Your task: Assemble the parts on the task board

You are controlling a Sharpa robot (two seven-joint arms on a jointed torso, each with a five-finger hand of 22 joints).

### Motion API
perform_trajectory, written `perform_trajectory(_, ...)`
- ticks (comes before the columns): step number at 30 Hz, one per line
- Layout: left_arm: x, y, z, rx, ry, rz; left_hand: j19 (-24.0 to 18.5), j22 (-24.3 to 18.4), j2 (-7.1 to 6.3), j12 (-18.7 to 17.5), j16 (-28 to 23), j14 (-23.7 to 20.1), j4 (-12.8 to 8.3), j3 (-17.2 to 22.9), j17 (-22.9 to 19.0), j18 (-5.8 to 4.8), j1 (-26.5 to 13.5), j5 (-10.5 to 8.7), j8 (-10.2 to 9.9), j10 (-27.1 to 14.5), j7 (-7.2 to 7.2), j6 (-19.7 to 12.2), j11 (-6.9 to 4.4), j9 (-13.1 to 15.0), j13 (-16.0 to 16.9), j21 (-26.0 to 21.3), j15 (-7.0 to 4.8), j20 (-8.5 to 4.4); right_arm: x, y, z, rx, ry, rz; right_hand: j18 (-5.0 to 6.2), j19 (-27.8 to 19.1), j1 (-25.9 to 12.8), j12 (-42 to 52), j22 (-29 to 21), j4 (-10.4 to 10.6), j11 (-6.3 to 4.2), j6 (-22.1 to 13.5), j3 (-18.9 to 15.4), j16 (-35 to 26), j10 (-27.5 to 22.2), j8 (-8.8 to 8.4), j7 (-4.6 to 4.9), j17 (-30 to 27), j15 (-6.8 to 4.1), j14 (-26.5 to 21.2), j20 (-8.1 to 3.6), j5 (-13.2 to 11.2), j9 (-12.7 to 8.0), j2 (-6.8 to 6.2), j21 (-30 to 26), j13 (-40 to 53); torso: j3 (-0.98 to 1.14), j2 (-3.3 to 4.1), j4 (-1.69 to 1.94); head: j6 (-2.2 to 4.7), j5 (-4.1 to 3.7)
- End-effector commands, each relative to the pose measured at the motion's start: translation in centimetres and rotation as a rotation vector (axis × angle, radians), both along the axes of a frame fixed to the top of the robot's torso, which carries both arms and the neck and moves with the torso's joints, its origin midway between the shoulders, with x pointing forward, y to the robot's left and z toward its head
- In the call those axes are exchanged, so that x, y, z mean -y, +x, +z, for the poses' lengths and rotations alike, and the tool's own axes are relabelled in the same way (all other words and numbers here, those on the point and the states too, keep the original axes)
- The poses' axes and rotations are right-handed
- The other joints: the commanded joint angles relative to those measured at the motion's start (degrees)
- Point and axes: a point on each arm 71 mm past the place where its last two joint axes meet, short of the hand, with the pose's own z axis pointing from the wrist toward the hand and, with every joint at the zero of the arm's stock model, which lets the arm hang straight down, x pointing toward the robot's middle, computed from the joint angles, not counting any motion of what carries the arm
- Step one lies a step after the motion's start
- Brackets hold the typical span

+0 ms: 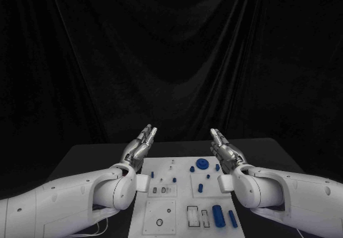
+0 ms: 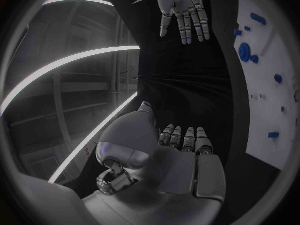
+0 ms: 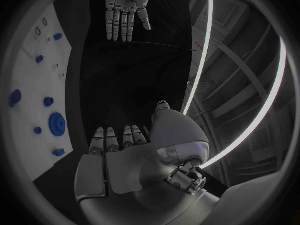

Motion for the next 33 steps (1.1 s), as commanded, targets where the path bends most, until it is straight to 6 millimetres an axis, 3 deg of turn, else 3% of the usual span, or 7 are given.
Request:
perform_trajectory(1,0.8,-0.1,0.8,0.017,-0.191,-0.110,0.0,-0.1,-0.54,-0.4,-0.2,0.0,0.4,-1.3,0.0,1.34,3.5,-0.20,0.3,0.0,-0.98,0.4,-0.83,0.1,-0.1,-0.2,-6.47,-3.34,-0.6,-0.2,-0.3,-0.115,0.179,0.054,0.80,0.0,1.2,-0.3,-0.1,0.1,-0.13,0.1,-0.5,-0.2,0.0,-0.11,-0.19,-0.1,-14.41,0.0,-7.69,-0.1,0.0,-0.30,-0.2,-0.1,0.01,0.01,-0.01,-0.02,-0.01)
perform_trajectory(9,1.0,-0.1,1.0,0.015,-0.235,-0.146,0.0,-0.1,-0.99,-0.4,-0.2,0.0,0.4,-2.1,0.0,2.08,3.8,-1.55,0.2,0.0,-1.54,0.0,-0.87,0.1,-0.1,-0.2,-6.47,-2.63,-0.6,-0.3,-0.3,-0.131,0.200,0.062,0.86,0.0,1.5,-0.3,-0.1,0.1,0.15,-0.1,-0.5,-0.2,0.0,-0.15,0.00,-0.1,-14.03,0.0,-7.13,-1.0,0.0,-0.59,-0.2,-0.1,0.01,0.01,-0.01,-0.02,-0.01)
perform_trajectory(10,0.1,0.3,1.2,0.089,-0.242,-0.178,0.0,-0.1,-1.30,-0.4,-0.2,0.0,0.4,-2.2,0.0,2.24,4.1,-1.64,0.2,0.0,-1.73,0.0,-1.03,0.1,-0.1,-0.2,-6.56,-2.54,0.5,-0.1,-0.1,-0.095,0.209,0.098,0.86,0.0,1.6,-0.3,-0.1,0.1,0.18,-0.1,-0.6,-0.2,0.0,-0.16,0.04,-0.1,-13.97,0.0,-7.05,-1.1,-0.1,-0.63,-0.2,-0.1,-0.06,0.48,0.22,-3.18,0.31)
perform_trajectory(20,-0.9,0.5,1.2,0.126,-0.205,-0.186,0.0,-0.1,-1.95,-0.4,-0.2,0.0,0.4,-2.6,0.0,2.77,4.9,-2.53,0.2,0.0,-2.73,-0.3,-1.28,0.0,-0.1,-0.2,-6.48,-1.91,1.0,0.1,0.0,-0.068,0.182,0.138,0.89,0.0,2.0,-0.3,-0.1,0.2,0.71,-0.3,-0.5,-0.2,0.0,-0.21,0.32,-0.1,-13.17,0.0,-5.59,-1.7,-0.1,-0.82,-0.2,-0.1,-0.24,0.92,0.31,-4.40,0.43)
perform_trajectory(26,-1.7,0.6,1.2,0.133,-0.190,-0.168,0.0,-0.1,-1.86,-0.4,-0.2,0.0,0.4,-2.6,0.0,3.17,5.4,-2.32,0.2,0.0,-2.74,-0.4,-1.82,0.0,-0.1,-0.2,-6.23,-1.21,1.4,0.3,0.5,-0.022,0.137,0.170,0.91,0.0,3.3,-0.3,-0.1,0.0,2.34,-0.3,0.0,-0.2,0.0,-0.21,2.48,-0.1,-11.96,0.0,-4.56,-0.7,-0.1,-0.75,-0.2,-0.1,-0.24,0.97,0.21,-5.17,0.53)
perform_trajectory(29,-2.4,0.6,1.4,0.162,-0.162,-0.169,0.0,-0.1,-1.47,-0.4,-0.2,0.0,0.4,-2.5,0.0,3.47,6.1,-1.53,0.1,0.0,-1.14,-0.9,-2.23,-0.1,-0.1,-0.2,-5.90,-0.68,1.7,0.4,0.9,0.009,0.107,0.190,0.86,0.0,4.2,-0.3,-0.1,0.1,3.66,-0.3,0.2,-0.2,0.0,-0.21,3.90,-0.1,-10.99,0.0,-3.87,0.1,-0.1,-0.74,-0.2,-0.1,-0.27,1.15,0.50,-5.61,0.21)
perform_trajectory(33,-3.5,0.4,1.8,0.245,-0.095,-0.191,0.0,-0.1,-1.09,-0.4,-0.2,0.0,0.4,-2.3,0.0,2.71,7.5,-1.19,0.2,0.0,0.61,-0.6,-0.65,0.0,-0.1,-0.2,-7.08,-2.78,2.3,0.9,2.1,0.070,0.034,0.222,0.75,0.0,4.9,-0.3,-0.1,0.1,5.37,-0.3,0.4,-0.2,0.0,-0.21,5.71,-0.1,-9.59,0.0,-3.20,1.4,-0.1,-0.73,-0.2,-0.1,-0.38,1.55,0.48,-5.60,-0.12)
